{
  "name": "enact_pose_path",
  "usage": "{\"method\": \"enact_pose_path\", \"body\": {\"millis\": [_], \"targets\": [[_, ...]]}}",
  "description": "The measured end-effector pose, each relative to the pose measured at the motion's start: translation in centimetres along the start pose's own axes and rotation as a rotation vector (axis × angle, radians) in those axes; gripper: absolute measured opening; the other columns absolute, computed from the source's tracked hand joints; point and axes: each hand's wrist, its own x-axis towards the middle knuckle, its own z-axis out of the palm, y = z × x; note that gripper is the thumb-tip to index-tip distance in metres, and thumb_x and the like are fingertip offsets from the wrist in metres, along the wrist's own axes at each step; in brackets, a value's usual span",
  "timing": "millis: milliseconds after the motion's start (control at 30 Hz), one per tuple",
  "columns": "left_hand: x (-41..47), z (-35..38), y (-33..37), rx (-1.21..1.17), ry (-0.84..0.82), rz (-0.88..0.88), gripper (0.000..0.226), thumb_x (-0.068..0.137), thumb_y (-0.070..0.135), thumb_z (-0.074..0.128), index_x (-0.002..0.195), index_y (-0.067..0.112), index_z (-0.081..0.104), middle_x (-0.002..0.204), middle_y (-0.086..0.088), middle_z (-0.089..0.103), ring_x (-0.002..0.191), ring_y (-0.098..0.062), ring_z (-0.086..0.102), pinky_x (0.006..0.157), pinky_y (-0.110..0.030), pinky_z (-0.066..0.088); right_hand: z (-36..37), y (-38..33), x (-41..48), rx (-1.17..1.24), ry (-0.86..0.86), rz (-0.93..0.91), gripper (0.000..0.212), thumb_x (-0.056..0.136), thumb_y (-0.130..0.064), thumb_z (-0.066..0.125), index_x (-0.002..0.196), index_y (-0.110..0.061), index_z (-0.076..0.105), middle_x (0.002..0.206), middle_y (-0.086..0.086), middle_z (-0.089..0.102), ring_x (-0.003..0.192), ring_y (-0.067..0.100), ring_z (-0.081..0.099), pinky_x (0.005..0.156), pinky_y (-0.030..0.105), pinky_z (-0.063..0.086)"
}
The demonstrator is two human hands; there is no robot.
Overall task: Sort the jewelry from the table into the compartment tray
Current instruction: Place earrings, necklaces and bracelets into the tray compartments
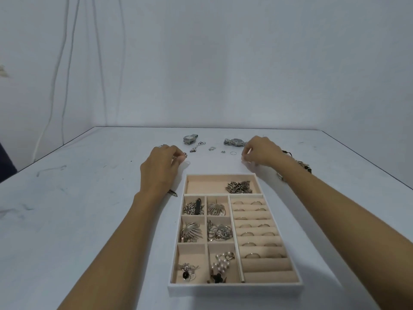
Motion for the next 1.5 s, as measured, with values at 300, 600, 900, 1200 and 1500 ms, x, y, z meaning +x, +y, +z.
{"method": "enact_pose_path", "body": {"millis": [300, 600, 900, 1200, 1500], "targets": [[0.4, -0.3, 0.6, -0.027, 0.003, 0.013, 0.016, 0.095, 0.035, 0.052, 0.099, 0.028, 0.066, 0.1, 0.012, 0.061, 0.095, -0.009, 0.052, 0.069, -0.028, 0.034, 2.9, -1.4, 3.6, 0.05, 0.109, 0.073, 0.02, 0.088, -0.025, 0.064, 0.106, -0.02, 0.07, 0.114, 0.006, 0.067, 0.106, 0.027, 0.06, 0.077, 0.029, 0.039], [0.4, -0.4, 1.0, -0.026, -0.03, 0.022, 0.015, 0.095, 0.035, 0.054, 0.099, 0.029, 0.067, 0.088, 0.019, 0.052, 0.097, -0.011, 0.054, 0.072, -0.03, 0.038, 3.1, -1.0, 5.0, 0.121, -0.006, 0.173, 0.023, 0.086, -0.025, 0.066, 0.083, -0.01, 0.049, 0.101, 0.01, 0.058, 0.092, 0.027, 0.052, 0.079, 0.032, 0.039], [0.3, -0.5, 0.9, -0.025, -0.039, 0.028, 0.016, 0.095, 0.035, 0.054, 0.099, 0.027, 0.067, 0.096, 0.013, 0.062, 0.096, -0.013, 0.056, 0.069, -0.03, 0.037, 3.4, -0.8, 4.4, 0.098, 0.004, 0.126, 0.034, 0.09, -0.029, 0.062, 0.068, -0.016, 0.04, 0.08, 0.006, 0.051, 0.084, 0.026, 0.046, 0.061, 0.029, 0.033], [0.2, -1.1, 1.0, -0.015, -0.02, 0.036, 0.018, 0.099, 0.034, 0.048, 0.099, 0.023, 0.062, 0.085, 0.012, 0.052, 0.092, -0.016, 0.053, 0.067, -0.031, 0.037, 1.8, -1.0, 0.5, 0.249, 0.228, -0.081, 0.017, 0.077, -0.019, 0.077, 0.08, -0.016, 0.06, 0.075, -0.006, 0.053, 0.079, 0.018, 0.053, 0.061, 0.027, 0.035], [-0.7, -3.3, 1.9, -0.109, 0.069, 0.013, 0.025, 0.102, 0.037, 0.038, 0.101, 0.024, 0.059, 0.087, 0.013, 0.061, 0.085, -0.011, 0.048, 0.064, -0.03, 0.033, -0.4, -2.0, -9.4, 0.69, 0.338, -0.236, 0.01, 0.076, -0.014, 0.078, 0.075, -0.013, 0.069, 0.07, 0.0, 0.063, 0.047, 0.0, 0.046, 0.053, 0.017, 0.042]]}}
